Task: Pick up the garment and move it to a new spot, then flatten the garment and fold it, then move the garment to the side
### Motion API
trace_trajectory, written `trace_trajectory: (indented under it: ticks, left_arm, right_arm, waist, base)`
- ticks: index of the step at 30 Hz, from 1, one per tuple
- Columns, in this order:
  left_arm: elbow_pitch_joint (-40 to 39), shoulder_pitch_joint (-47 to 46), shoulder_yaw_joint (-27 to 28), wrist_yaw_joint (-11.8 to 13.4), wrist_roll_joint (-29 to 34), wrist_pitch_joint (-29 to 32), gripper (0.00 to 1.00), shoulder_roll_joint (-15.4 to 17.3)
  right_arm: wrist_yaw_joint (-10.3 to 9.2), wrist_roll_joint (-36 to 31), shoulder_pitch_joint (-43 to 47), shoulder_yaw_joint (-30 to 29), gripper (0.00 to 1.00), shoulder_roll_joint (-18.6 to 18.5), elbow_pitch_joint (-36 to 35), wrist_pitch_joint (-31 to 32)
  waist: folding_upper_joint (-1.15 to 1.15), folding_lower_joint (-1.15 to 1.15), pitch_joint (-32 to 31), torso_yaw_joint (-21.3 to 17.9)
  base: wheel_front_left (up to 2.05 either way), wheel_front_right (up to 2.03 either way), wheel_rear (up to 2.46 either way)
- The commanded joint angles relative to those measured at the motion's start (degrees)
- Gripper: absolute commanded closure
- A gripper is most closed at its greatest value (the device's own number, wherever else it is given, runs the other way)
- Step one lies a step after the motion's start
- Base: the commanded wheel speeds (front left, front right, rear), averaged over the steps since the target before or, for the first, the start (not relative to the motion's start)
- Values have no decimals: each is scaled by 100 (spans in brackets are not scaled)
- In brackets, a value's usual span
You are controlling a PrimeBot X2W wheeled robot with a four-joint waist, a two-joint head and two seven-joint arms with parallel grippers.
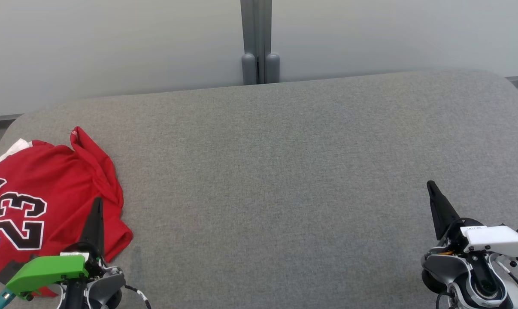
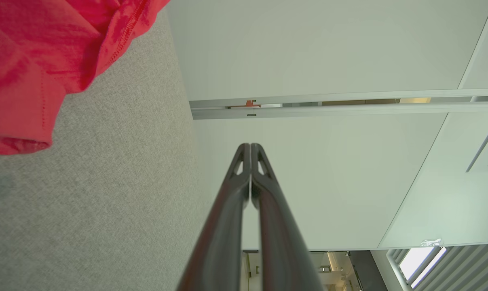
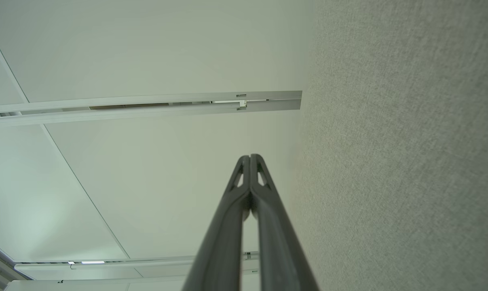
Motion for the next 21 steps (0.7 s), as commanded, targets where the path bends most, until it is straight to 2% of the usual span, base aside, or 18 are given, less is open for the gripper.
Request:
trace_trajectory:
  ticks: [1, 17, 18, 21]
  left_arm:
    - [2, -66, 5, -25, 37, 9, 100, 14]
    - [1, -66, 4, -25, 38, 9, 100, 14]
    - [1, 0, 0, 0, -1, 0, 0, 0]
    - [104, 70, -12, 2, 2, -11, 0, -25]
  right_arm:
    - [5, -29, -37, -2, 100, -5, 10, 8]
    - [5, -29, -37, -1, 100, -5, 10, 8]
    - [0, 0, 0, -1, 0, 0, 0, 0]
    - [-1, -3, 70, 7, 0, 29, 90, -6]
  waist:
    - [0, 0, 0, 0]
    - [0, 0, 0, 0]
    - [0, 0, 0, 0]
    - [0, 0, 1, 0]
  base:
    - [0, 0, 0]
    - [0, 0, 0]
    - [0, 0, 0]
    - [0, 0, 0]
